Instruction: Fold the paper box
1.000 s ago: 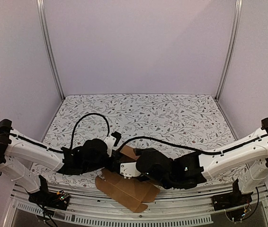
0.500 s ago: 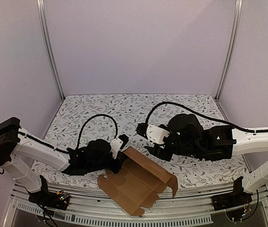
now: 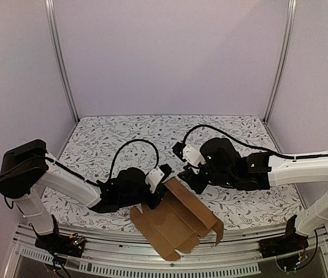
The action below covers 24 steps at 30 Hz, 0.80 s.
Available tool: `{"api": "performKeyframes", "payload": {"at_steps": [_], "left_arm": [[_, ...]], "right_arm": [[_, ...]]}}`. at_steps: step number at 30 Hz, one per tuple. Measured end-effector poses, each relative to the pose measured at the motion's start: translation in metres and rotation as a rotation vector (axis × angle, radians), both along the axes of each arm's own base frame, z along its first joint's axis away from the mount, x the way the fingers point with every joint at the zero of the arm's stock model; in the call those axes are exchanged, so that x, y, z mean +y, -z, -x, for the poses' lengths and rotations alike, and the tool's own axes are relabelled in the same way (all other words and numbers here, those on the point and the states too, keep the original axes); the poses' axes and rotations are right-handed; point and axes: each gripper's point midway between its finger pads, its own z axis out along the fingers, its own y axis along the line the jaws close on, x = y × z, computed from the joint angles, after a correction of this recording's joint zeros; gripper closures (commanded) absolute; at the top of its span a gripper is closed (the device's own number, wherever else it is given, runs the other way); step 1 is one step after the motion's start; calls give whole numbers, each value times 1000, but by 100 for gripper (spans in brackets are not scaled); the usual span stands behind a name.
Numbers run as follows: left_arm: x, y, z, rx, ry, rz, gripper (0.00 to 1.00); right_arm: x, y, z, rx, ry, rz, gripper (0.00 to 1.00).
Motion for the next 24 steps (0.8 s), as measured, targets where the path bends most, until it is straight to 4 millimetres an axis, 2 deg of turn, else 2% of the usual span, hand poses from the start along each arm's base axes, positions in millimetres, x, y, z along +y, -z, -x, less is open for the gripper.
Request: {"api": "performKeyframes", "payload": {"at_steps": [4, 5, 11, 17, 24], "left_arm": [[-5, -1, -8, 4, 7, 25, 100], [-6, 0, -10, 6, 9, 29, 100], [-11, 7, -12, 18, 20, 43, 100], [-14, 13, -12, 37, 15, 66, 100], [-15, 11, -12, 47, 2, 110, 98]], "right_arm": [[0, 10, -5, 40, 41, -50, 99], [1, 12, -6, 48, 49, -64, 100], [15, 17, -11, 76, 64, -126, 100], [23, 33, -16, 104, 86, -139, 100], [29, 51, -20, 128, 104, -140, 100]]}}
